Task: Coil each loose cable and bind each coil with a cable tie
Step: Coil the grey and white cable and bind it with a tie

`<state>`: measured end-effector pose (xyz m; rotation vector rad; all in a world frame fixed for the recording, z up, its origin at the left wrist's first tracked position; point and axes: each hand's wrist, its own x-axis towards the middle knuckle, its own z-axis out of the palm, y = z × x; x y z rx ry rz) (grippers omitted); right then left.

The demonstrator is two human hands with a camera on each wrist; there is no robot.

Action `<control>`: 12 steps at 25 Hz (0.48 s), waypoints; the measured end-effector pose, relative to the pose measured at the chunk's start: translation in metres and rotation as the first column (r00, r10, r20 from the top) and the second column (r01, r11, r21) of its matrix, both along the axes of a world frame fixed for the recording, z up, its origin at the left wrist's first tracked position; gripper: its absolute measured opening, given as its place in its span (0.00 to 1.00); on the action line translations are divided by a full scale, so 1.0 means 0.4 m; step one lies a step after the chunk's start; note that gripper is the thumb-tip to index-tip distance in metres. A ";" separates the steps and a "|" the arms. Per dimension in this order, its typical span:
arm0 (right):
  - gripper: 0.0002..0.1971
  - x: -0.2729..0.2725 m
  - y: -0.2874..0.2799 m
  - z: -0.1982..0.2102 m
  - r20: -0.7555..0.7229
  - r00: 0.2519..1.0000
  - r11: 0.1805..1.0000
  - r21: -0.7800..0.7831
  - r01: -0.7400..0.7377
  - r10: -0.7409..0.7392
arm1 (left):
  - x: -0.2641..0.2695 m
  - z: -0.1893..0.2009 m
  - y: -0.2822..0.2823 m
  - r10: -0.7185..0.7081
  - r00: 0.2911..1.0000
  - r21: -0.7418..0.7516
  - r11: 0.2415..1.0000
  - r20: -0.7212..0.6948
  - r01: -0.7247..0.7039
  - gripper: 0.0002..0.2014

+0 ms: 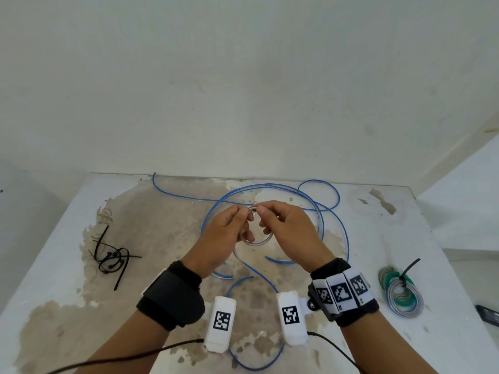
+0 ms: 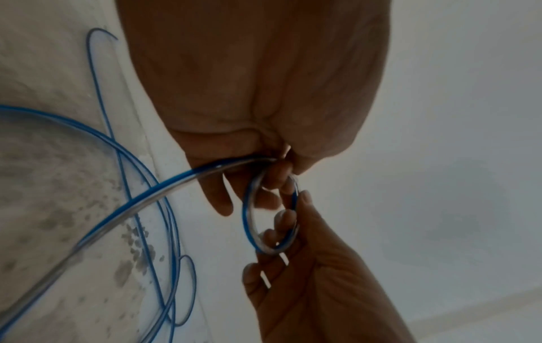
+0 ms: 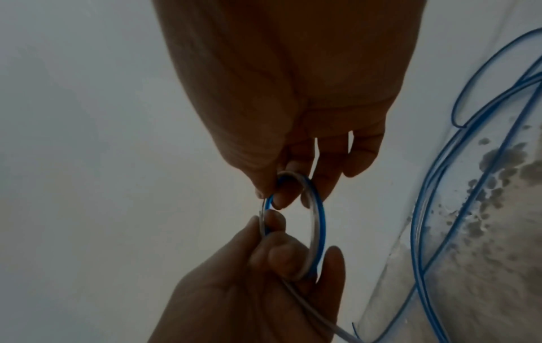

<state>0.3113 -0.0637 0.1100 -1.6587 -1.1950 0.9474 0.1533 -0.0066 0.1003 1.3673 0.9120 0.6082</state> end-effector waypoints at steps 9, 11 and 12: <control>0.10 -0.014 -0.019 0.004 -0.045 0.998 0.998 -0.046 -0.038 0.036 | -0.002 0.013 -0.006 -0.032 0.997 -0.003 0.999 -0.068 0.032 0.01; 0.09 -0.015 -0.022 0.005 -0.027 0.999 1.000 -0.020 -0.022 0.021 | 0.000 0.014 -0.003 -0.046 0.997 -0.020 0.999 -0.068 0.045 0.02; 0.08 -0.015 -0.021 0.004 -0.035 0.999 1.000 -0.010 -0.005 0.005 | 0.001 0.014 -0.001 -0.043 0.998 -0.033 0.999 -0.054 0.042 0.04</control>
